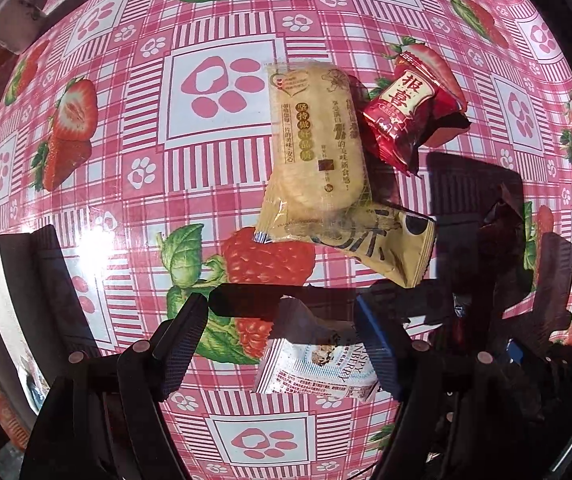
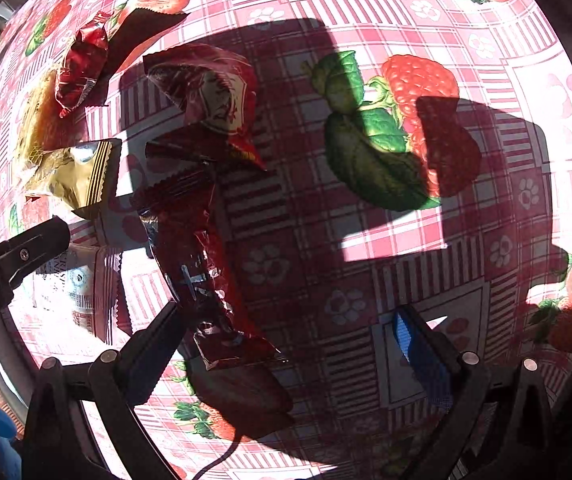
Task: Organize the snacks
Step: 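Grasp a dark red bar with the right tool while the left grasps a cranberry packet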
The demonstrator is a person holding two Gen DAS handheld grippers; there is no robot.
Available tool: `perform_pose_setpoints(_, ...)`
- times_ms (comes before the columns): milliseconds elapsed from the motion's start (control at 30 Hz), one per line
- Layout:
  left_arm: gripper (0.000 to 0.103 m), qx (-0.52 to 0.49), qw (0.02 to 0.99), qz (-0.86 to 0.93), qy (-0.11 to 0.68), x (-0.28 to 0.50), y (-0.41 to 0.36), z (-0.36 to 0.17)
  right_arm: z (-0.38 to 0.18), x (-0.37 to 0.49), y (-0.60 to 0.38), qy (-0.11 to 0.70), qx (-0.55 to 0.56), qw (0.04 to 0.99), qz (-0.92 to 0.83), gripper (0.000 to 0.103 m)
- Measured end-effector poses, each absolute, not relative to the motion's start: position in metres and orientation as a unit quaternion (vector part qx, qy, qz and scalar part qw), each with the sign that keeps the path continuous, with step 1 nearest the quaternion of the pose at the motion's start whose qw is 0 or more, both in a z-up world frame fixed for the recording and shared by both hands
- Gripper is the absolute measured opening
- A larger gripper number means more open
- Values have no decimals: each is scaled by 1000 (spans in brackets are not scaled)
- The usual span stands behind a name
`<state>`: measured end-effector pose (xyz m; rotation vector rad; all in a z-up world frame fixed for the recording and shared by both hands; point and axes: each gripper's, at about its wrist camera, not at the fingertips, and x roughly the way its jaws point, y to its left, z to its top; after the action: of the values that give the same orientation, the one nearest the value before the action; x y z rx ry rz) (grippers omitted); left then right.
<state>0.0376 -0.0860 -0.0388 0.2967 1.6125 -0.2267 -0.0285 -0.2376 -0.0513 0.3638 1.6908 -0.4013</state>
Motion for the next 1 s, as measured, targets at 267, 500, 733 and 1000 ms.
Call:
perform_pose_setpoints(267,80,99,683,-121,713,49,-44,-20,-43,-36,-233,734,158,636,-178,103)
perform_pose_setpoints(500,81,231,677,-291,635,10,-76,4,-44,-37,-232,736,159,634,-177,103)
perform_pose_setpoints(733,81,327,619,-387,600,-17,-104,-18,-43,-38,-230,734,157,637,-177,103)
perform_pose_setpoints(1000,53,251,638,-349,639,0,-129,-38,-43,-37,-230,736,157,635,-175,103)
